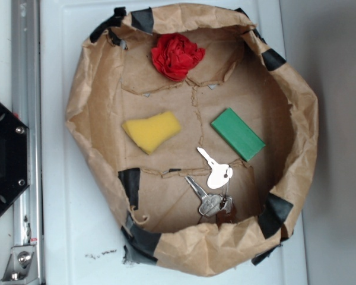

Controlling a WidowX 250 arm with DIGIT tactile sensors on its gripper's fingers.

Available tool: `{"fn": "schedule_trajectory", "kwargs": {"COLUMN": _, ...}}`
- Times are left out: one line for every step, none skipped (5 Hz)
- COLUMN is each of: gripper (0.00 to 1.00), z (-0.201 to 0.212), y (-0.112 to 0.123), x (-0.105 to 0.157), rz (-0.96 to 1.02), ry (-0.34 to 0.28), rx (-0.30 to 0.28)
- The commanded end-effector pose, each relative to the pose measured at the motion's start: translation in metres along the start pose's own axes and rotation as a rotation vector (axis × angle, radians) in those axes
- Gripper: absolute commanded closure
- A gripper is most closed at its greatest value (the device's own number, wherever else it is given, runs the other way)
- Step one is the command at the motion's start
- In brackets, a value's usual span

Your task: Grab the silver keys.

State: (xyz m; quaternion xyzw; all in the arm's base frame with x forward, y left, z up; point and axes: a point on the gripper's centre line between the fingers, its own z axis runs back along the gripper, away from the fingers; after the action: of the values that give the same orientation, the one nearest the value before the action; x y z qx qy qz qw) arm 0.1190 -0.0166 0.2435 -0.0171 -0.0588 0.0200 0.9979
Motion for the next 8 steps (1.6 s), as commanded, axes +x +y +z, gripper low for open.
{"fn": "schedule_trajectory", "kwargs": {"gripper": 0.00, "z": 0.000, "y": 0.000, "x": 0.000, "rz": 0.000, "ry": 0.000, "rx": 0.000}}
{"fn": "schedule_trajectory", "kwargs": {"gripper": 0.00, "z": -0.006, "y": -0.016, "x": 0.039, "rz": 0.074, "ry": 0.001, "rx": -0.001}}
{"fn": "schedule_trajectory", "kwargs": {"gripper": 0.00, "z": -0.015, "y": -0.030, "x": 0.062, "rz": 0.039, "ry": -0.035, "rx": 0.004}}
{"fn": "schedule_trajectory", "kwargs": {"gripper": 0.00, "z": -0.026, "y": -0.035, "x": 0.076, "rz": 0.036, "ry": -0.043, "rx": 0.023}}
{"fn": "schedule_trajectory", "kwargs": {"gripper": 0.00, "z": -0.040, "y": -0.035, "x": 0.090, "rz": 0.195, "ry": -0.054, "rx": 0.063}}
{"fn": "schedule_trajectory", "kwargs": {"gripper": 0.00, "z": -0.051, "y": -0.033, "x": 0.098, "rz": 0.362, "ry": -0.063, "rx": 0.129}}
{"fn": "schedule_trajectory", "kwargs": {"gripper": 0.00, "z": -0.059, "y": -0.026, "x": 0.099, "rz": 0.596, "ry": -0.112, "rx": 0.121}}
{"fn": "schedule_trajectory", "kwargs": {"gripper": 0.00, "z": -0.061, "y": -0.004, "x": 0.108, "rz": 0.671, "ry": -0.141, "rx": 0.058}}
